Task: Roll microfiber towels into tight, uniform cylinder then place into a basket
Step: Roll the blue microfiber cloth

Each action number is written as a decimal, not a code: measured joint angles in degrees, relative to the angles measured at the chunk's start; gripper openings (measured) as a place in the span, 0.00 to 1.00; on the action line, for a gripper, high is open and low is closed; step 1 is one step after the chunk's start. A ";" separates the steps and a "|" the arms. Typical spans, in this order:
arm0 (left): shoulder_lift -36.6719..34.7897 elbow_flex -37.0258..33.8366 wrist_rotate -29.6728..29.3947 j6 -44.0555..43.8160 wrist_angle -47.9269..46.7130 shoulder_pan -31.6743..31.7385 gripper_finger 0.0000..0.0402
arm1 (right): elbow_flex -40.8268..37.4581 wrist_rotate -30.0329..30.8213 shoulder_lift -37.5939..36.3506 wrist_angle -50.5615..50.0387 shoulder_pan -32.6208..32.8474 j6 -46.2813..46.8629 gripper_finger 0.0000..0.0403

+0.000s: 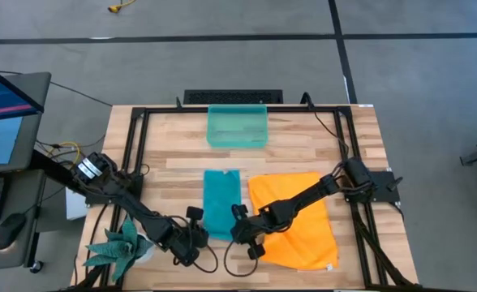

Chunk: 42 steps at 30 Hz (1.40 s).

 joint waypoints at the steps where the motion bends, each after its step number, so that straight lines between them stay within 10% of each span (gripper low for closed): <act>1: 0.00 0.79 -0.34 -0.04 -1.04 -0.29 0.01 | 0.02 0.12 -0.46 0.22 0.25 0.06 0.05; 20: -0.09 14.35 -4.65 -15.10 -19.01 -7.28 0.00 | 11.02 0.51 -0.71 -9.55 3.43 -0.38 0.02; 42: -0.20 12.48 -20.61 -12.05 -28.15 1.70 0.00 | 15.03 27.20 -0.84 -28.17 1.57 11.67 0.03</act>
